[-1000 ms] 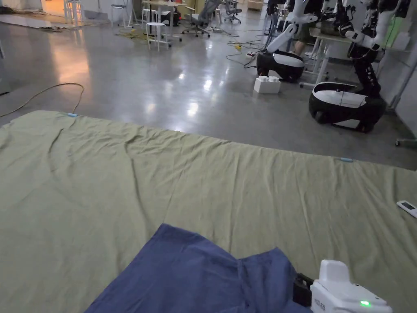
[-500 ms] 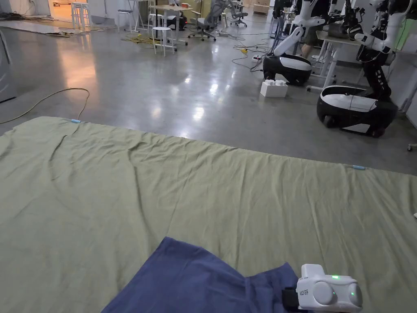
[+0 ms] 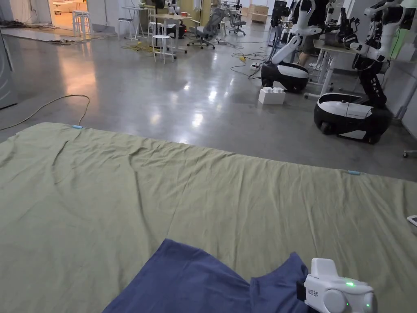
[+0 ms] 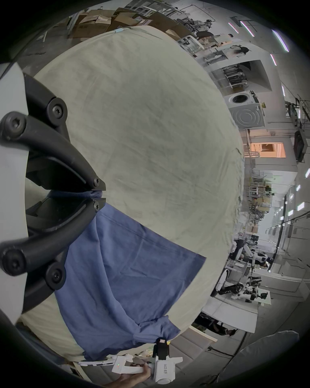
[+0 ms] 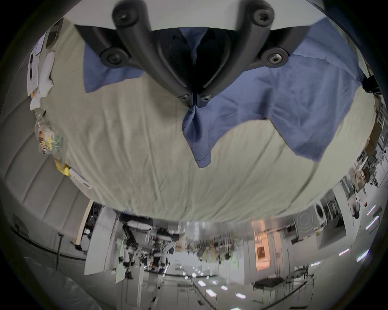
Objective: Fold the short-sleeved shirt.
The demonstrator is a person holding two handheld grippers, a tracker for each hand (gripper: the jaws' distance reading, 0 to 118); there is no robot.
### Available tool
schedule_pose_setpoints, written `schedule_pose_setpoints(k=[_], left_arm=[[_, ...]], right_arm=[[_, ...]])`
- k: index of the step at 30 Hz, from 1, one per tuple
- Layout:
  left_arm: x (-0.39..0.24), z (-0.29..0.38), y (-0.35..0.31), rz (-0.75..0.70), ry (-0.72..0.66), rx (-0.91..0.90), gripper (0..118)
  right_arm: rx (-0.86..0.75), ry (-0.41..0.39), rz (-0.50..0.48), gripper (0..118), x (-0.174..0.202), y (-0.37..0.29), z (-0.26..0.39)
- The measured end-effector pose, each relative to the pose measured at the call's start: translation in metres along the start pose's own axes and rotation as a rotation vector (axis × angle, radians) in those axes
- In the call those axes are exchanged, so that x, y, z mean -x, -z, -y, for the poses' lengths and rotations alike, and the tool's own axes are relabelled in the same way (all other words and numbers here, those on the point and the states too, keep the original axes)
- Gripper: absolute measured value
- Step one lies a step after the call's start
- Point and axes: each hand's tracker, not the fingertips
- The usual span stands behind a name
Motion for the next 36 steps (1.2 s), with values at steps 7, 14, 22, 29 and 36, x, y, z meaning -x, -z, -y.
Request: schedule_pose_setpoints(k=[7,14,22,29,36], left_arm=[[-0.013,-0.031,-0.035,0.047,-0.008,-0.148,6],[-0.043,-0.102,-0.080,0.131,-0.021,-0.303,6],[-0.095,-0.209,-0.150,0.182,0.008,-0.479,5],[-0.136,-0.297,-0.189,0.207,0.037,-0.565,5],[-0.157,-0.351,-0.208,0.183,0.052,-0.608,5]], right_arm=[[-0.150,0.015,0.007,2,-0.015,-0.078,-0.013],[-0.330,0.043,0.041,2,-0.041,-0.167,-0.055],[-0.516,0.001,0.156,2,-0.069,-0.251,-0.111],[-0.643,-0.043,0.276,2,-0.083,-0.293,-0.154],[-0.679,-0.010,0.331,2,-0.099,-0.310,-0.201]])
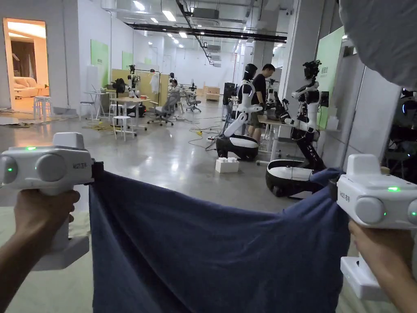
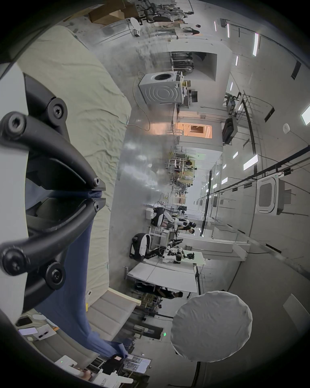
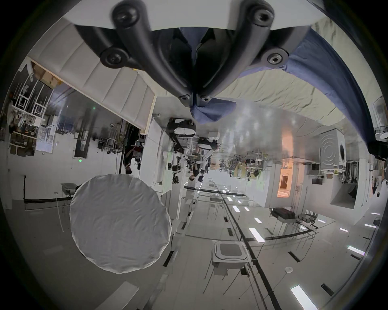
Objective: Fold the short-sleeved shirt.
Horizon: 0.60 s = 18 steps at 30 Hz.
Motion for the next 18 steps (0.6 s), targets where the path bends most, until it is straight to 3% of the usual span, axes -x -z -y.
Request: schedule_pose_setpoints(k=[6,18], left_arm=[[0.002,-0.032,0.021,-0.025,-0.008,-0.009,5],[-0.006,-0.097,0.066,-0.046,0.007,-0.042,5]], right_arm=[[-0.024,0.032,0.029,2,-0.009,0.030,-0.040],[-0.082,-0.039,0.077,2,0.015,0.092,-0.090]])
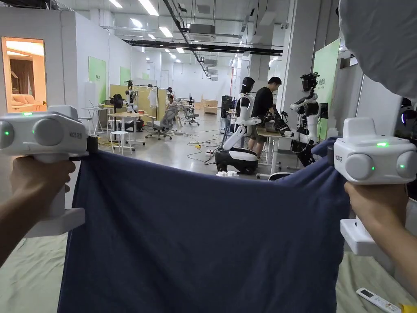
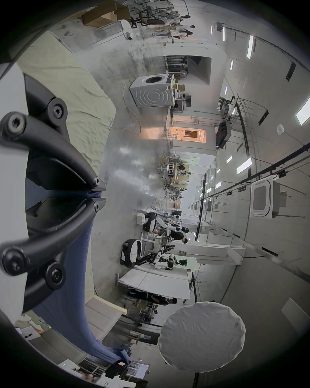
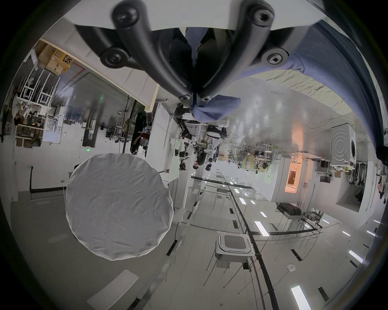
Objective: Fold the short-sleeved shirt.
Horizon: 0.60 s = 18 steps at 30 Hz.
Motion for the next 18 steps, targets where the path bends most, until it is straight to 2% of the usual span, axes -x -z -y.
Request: schedule_pose_setpoints(k=[10,18], left_arm=[[-0.001,-0.031,0.024,-0.007,0.023,-0.038,5],[0.006,0.007,0.019,-0.003,0.025,-0.005,5]], right_arm=[[-0.059,-0.014,0.025,2,0.003,0.025,-0.034],[-0.067,-0.041,0.011,2,0.017,-0.006,-0.012]])
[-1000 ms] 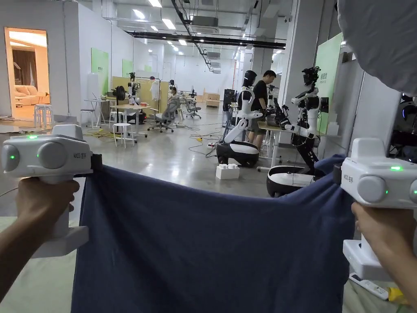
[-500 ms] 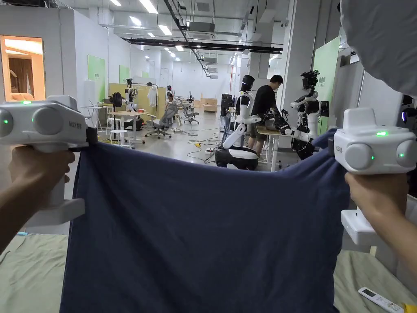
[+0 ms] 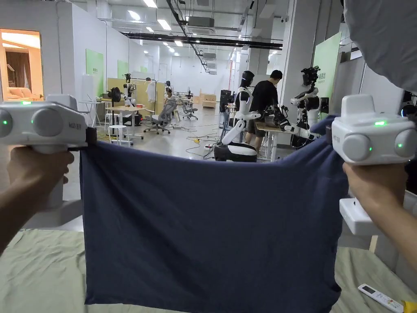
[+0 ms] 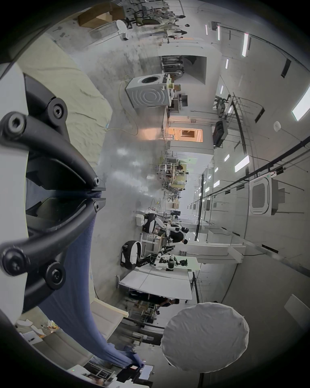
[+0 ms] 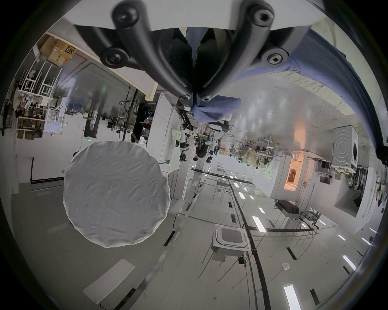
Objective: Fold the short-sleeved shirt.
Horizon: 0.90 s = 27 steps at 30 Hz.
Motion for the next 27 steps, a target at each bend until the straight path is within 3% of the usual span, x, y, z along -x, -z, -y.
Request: schedule_pose_setpoints(k=[7,13,27], left_arm=[[0.019,0.076,-0.032,0.027,-0.004,0.059,5],[0.042,0.148,-0.088,0.046,-0.017,0.082,5],[0.093,0.288,-0.246,0.080,-0.030,0.156,5]], right_arm=[[0.052,-0.008,-0.050,2,0.008,-0.049,0.055],[0.089,-0.069,-0.116,2,0.013,-0.131,0.100],[0.273,-0.004,-0.210,2,-0.004,-0.324,0.190]])
